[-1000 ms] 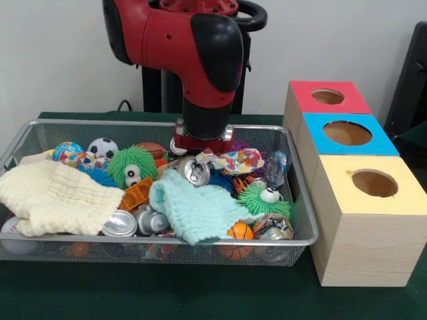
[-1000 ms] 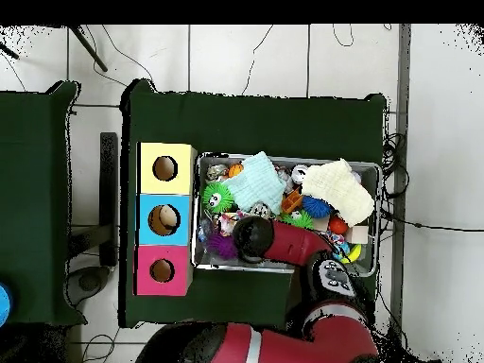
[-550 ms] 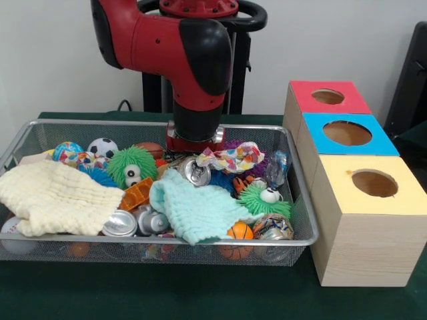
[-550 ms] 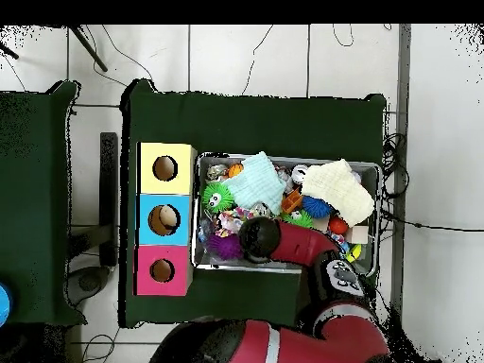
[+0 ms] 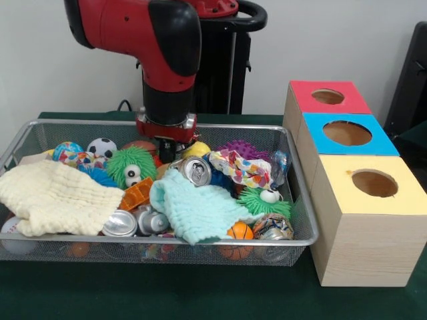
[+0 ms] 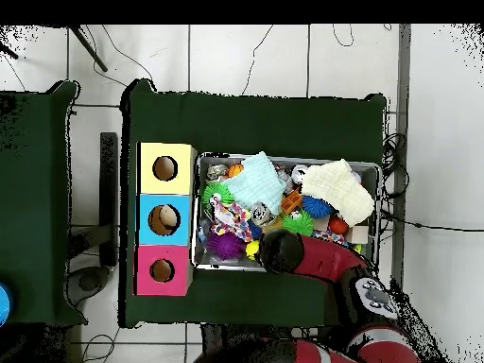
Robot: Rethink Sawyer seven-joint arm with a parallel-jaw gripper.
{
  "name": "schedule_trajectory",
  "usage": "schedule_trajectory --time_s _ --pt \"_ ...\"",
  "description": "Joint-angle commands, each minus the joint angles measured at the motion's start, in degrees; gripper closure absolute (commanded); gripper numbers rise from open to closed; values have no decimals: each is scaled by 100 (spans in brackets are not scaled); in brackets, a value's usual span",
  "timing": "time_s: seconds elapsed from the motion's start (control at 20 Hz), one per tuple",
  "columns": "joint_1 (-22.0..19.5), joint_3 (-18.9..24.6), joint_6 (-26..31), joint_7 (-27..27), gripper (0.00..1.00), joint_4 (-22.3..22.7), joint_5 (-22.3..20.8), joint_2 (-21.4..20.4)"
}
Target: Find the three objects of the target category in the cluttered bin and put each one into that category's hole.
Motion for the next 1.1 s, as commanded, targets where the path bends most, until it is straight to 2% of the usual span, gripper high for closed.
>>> schedule_trajectory --time_s 0.05,0.3,0.75,1.1 --pt "-256 305 -850 445 100 982 -603 -378" --pt "-13 218 -1157 744 100 1231 -669 -320" --pt "-122 132 -1399 728 100 1436 -814 -270" --pt "-282 128 -1520 593 100 1370 -873 -133"
